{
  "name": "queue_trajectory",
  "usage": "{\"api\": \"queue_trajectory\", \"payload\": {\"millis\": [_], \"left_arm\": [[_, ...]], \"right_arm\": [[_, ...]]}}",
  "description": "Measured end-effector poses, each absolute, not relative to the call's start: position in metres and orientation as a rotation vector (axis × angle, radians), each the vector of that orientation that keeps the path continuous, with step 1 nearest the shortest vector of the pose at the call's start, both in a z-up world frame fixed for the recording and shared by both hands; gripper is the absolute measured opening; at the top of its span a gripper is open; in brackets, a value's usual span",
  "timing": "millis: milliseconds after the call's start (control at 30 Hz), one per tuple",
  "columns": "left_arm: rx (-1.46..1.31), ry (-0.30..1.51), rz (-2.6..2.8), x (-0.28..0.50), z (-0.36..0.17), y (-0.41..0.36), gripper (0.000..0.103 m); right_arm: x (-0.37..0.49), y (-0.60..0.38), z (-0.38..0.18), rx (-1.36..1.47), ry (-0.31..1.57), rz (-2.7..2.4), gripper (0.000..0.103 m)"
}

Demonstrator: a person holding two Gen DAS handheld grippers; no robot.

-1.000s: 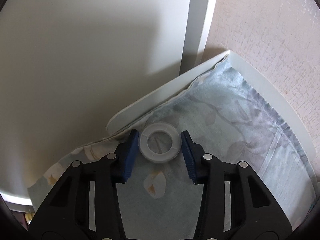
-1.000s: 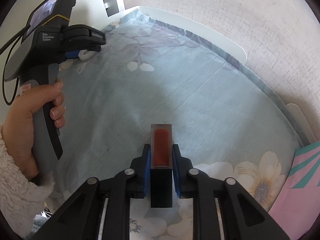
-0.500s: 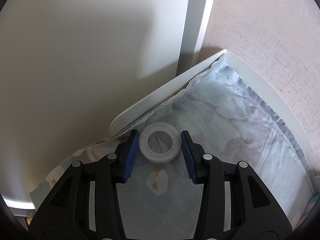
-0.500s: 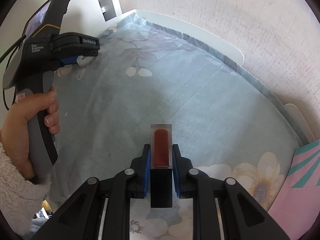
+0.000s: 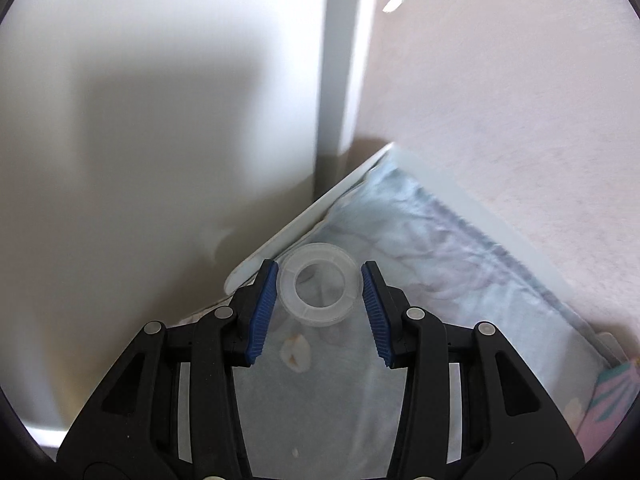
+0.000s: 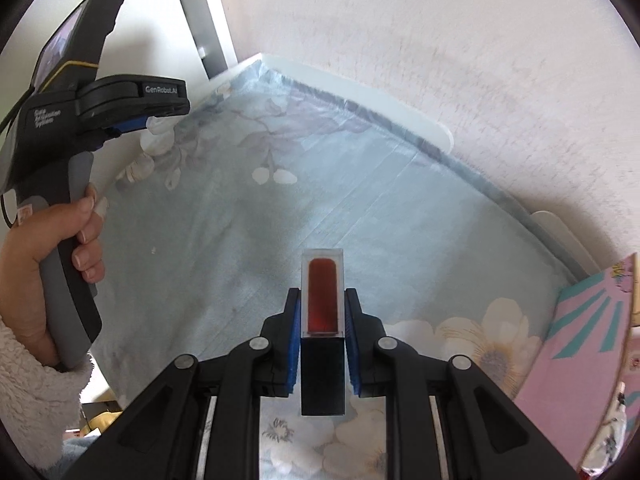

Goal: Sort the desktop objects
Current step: 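Carry lipstick and tape roll into the box and release both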

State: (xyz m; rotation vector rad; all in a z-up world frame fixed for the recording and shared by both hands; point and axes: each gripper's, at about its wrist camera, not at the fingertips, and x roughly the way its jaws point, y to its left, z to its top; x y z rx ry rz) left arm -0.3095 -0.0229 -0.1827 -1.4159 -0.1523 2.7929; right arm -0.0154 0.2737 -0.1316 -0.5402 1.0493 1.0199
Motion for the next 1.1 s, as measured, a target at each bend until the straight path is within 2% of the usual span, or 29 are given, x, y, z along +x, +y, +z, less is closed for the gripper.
{"api": "queue_trajectory", "payload": {"millis": [300, 567, 833, 1100], "left_arm": [[-1.224, -0.048, 2.664, -0.308, -0.110, 0.031, 0.040], [-1.063, 0.066, 2.467, -0.274, -0.058, 0.114, 0.040], [-0.996, 0.205, 2.165, -0.206, -0.042, 0.204, 0.040], [-0.994, 0.379, 1.845, -0.122, -0.059, 0.271, 0.040]], "right_arm": [[-0.003, 0.238, -0.074, -0.457, 0.989, 0.960, 0.018], [0.010, 0.172, -0.038, -0.357, 0.935, 0.836, 0.018], [0.022, 0.091, -0.027, -0.276, 0.941, 0.668, 0.018], [0.023, 0.022, -0.046, -0.196, 1.011, 0.551, 0.018]]}}
